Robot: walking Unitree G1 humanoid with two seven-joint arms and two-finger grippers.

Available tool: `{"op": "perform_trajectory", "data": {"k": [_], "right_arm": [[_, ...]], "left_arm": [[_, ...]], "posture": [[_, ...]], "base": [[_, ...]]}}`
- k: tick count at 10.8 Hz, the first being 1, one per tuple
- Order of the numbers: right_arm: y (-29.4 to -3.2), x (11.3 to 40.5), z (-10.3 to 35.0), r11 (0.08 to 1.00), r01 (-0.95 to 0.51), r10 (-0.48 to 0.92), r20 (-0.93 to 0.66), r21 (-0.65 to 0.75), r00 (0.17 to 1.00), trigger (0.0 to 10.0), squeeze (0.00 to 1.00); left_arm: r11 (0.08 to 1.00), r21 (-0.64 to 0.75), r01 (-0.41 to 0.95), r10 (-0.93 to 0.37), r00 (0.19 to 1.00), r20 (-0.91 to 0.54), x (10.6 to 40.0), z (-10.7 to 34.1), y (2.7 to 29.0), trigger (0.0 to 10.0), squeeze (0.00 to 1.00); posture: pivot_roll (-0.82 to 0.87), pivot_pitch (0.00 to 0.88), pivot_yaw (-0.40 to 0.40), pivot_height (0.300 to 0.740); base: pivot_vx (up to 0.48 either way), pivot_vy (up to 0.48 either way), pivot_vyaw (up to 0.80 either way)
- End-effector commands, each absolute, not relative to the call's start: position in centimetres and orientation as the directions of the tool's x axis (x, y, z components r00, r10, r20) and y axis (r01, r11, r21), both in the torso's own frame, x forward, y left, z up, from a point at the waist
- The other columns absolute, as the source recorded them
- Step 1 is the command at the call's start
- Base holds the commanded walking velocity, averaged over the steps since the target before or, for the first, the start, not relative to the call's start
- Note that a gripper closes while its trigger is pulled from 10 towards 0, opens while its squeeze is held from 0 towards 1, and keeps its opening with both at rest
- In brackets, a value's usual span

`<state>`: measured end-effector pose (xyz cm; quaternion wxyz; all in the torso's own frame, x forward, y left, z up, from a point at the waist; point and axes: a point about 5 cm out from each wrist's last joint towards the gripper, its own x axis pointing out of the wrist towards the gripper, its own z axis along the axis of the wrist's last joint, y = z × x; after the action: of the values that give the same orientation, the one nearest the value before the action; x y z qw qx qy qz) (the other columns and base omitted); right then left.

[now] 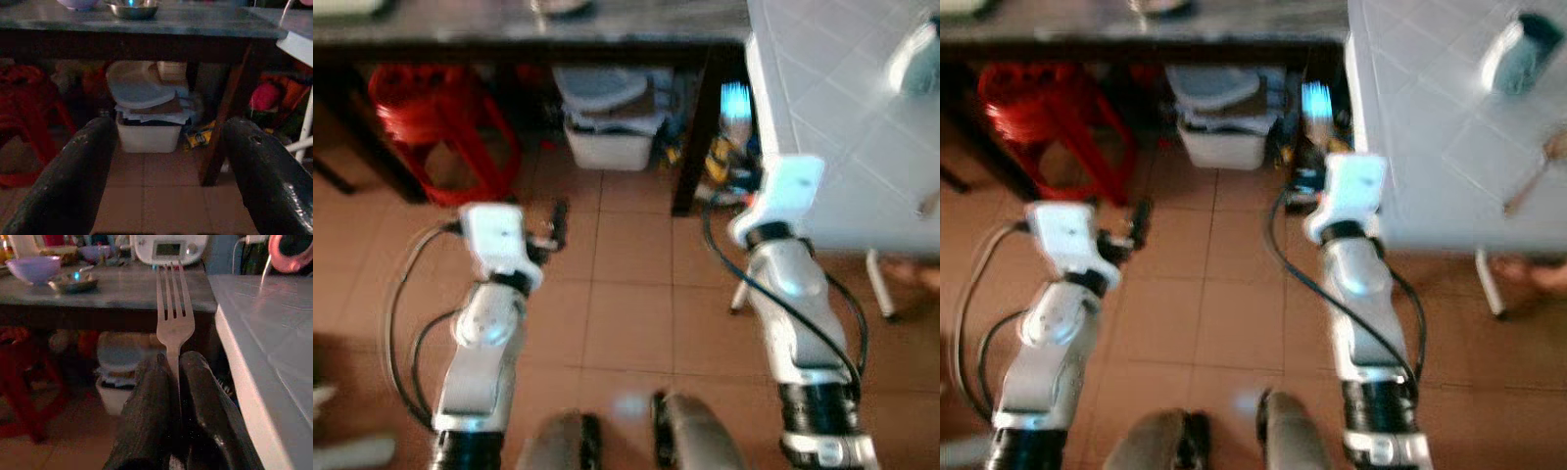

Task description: Setting the table

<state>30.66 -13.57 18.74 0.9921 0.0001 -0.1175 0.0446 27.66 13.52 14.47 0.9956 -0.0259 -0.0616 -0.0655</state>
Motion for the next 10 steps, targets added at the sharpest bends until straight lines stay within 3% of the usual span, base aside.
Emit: {"op": "perform_trajectory", "data": {"k": [1,6,7,8,10], "right_arm": [[-12.66,30.58,19.46,0.993,-0.119,0.118,0.268,-0.012,0.956,0.0,0.0],[-12.83,30.63,19.37,0.994,-0.112,0.112,0.268,-0.014,0.957,0.0,0.0],[-12.66,30.61,19.37,0.993,-0.119,0.12,0.269,-0.019,0.956,4.4,0.0],[-12.46,30.6,19.37,0.991,-0.131,0.131,0.269,-0.02,0.954,10.0,0.0],[-12.61,30.64,19.56,0.992,-0.115,0.123,0.285,-0.044,0.951,10.0,0.0]], "left_arm": [[0.993,-0.034,0.115,-0.11,0.987,0.119,27.4,14.24,14.22,10.0,0.0],[0.994,-0.027,0.101,-0.098,0.988,0.12,27.84,14.28,14.15,10.0,0.0],[0.995,-0.03,0.1,-0.096,0.988,0.121,27.89,14.3,14.23,10.0,0.0],[0.995,-0.029,0.096,-0.092,0.988,0.124,27.93,14.4,14.34,10.0,0.0],[0.996,-0.029,0.08,-0.075,0.988,0.134,28.09,14.58,14.51,10.0,0.0]], "posture": [[-0.05,0.234,0.023,0.74],[-0.06,0.23,0.028,0.74],[-0.06,0.229,0.029,0.74],[-0.05,0.228,0.029,0.74],[-0.05,0.22,0.031,0.74]], "base": [[0.48,0.0,0.0],[0.471,0.0,0.0],[0.458,0.0,0.0],[0.458,0.0,0.0],[0.458,0.0,0.0]]}}
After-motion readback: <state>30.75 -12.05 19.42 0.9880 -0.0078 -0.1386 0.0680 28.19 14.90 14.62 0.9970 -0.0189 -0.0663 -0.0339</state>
